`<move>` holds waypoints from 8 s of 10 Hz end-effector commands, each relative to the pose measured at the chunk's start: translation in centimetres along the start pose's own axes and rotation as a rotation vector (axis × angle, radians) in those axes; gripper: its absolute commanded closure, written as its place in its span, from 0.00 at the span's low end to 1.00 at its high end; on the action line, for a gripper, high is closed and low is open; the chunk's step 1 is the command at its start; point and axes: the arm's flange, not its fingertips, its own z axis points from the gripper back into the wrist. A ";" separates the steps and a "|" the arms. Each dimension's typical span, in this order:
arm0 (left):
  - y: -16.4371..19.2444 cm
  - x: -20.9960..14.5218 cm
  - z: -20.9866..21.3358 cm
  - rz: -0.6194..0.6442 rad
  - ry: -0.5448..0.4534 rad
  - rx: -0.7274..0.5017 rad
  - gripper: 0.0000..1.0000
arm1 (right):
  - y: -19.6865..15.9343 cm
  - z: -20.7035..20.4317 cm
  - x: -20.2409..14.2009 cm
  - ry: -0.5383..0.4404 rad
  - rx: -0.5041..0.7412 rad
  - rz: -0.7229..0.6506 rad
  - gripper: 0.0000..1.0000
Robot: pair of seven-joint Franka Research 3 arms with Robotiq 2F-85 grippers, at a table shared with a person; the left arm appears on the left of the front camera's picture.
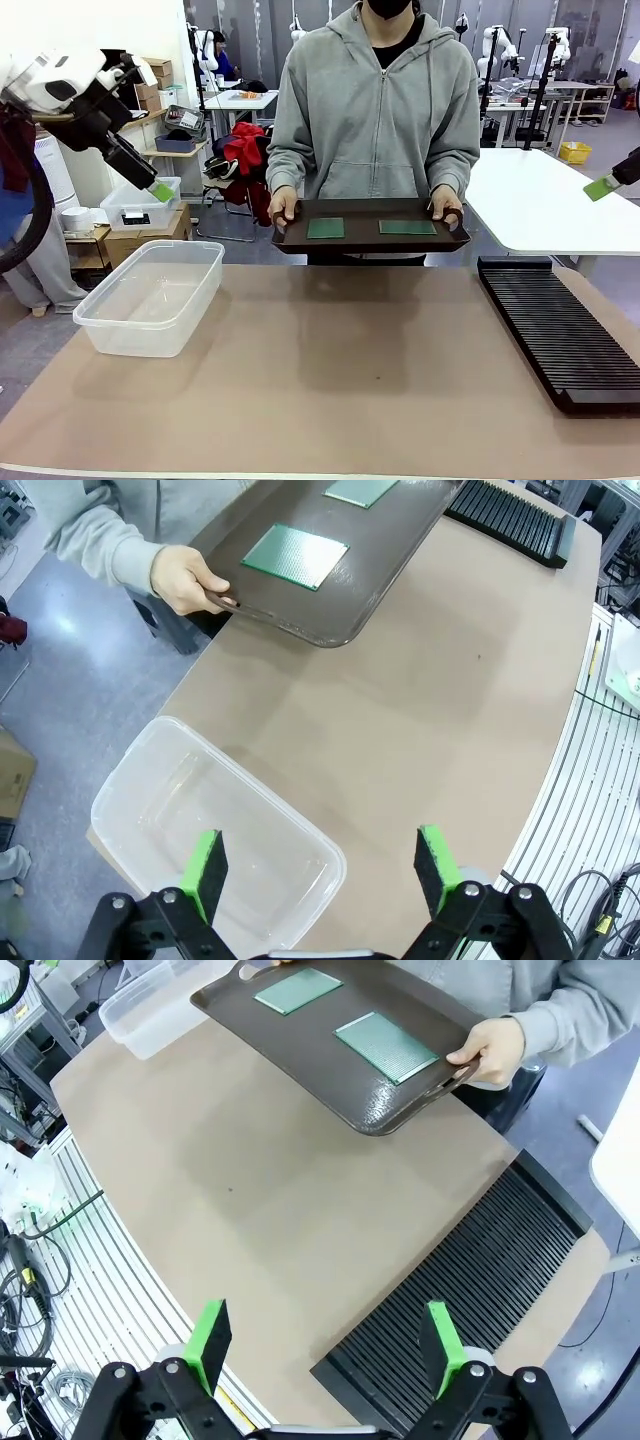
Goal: Sort PCBs into racks and boxes based on the side picked up.
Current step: Pick up the Blank PCB handed by the Human.
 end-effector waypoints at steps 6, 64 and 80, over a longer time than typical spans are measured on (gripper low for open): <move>-0.2 0.2 2.4 -0.007 -0.082 -0.037 0.00 | 0.5 1.8 0.5 -0.069 -0.067 -0.025 0.00; -0.7 0.8 3.3 0.002 -0.078 0.002 0.00 | -8.8 -0.6 4.7 -0.025 0.423 -0.419 0.00; -0.7 0.8 3.3 0.002 -0.078 0.002 0.00 | -19.7 -15.1 2.6 -0.098 0.943 -0.898 0.00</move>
